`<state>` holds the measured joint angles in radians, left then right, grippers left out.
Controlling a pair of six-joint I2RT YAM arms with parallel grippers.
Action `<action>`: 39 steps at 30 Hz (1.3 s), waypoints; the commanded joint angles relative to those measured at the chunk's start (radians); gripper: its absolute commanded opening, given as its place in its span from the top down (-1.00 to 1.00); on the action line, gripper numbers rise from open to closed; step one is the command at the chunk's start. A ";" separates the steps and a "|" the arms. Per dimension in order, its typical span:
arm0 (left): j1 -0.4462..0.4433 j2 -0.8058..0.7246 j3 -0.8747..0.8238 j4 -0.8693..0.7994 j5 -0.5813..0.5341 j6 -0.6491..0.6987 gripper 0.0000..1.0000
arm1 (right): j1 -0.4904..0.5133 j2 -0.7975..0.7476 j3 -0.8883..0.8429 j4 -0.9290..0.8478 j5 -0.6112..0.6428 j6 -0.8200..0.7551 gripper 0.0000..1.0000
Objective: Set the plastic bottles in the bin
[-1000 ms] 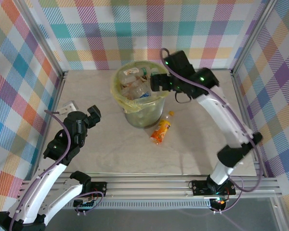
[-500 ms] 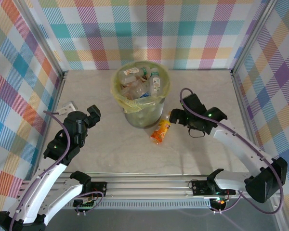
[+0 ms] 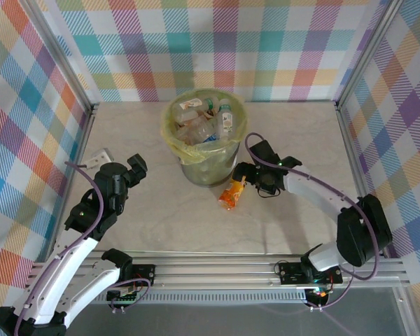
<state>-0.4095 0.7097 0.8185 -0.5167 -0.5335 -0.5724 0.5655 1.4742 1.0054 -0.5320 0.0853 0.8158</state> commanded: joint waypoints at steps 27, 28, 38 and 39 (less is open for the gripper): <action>0.008 0.010 -0.010 0.019 -0.005 -0.029 -1.00 | -0.075 0.146 -0.121 0.094 -0.024 0.026 -0.60; 0.008 0.012 -0.007 0.016 -0.006 -0.029 -1.00 | -0.076 0.143 -0.125 0.097 -0.024 0.026 -0.58; 0.008 0.006 0.000 -0.001 -0.015 -0.025 -1.00 | -0.085 0.141 -0.137 0.089 0.002 0.017 -0.27; 0.008 0.006 0.002 -0.004 -0.014 -0.025 -1.00 | -0.085 0.132 -0.141 0.088 0.007 0.013 -0.22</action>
<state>-0.4095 0.7227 0.8185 -0.5179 -0.5339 -0.5877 0.4877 1.6157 0.8799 -0.4232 0.0635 0.8337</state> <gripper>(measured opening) 0.997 0.620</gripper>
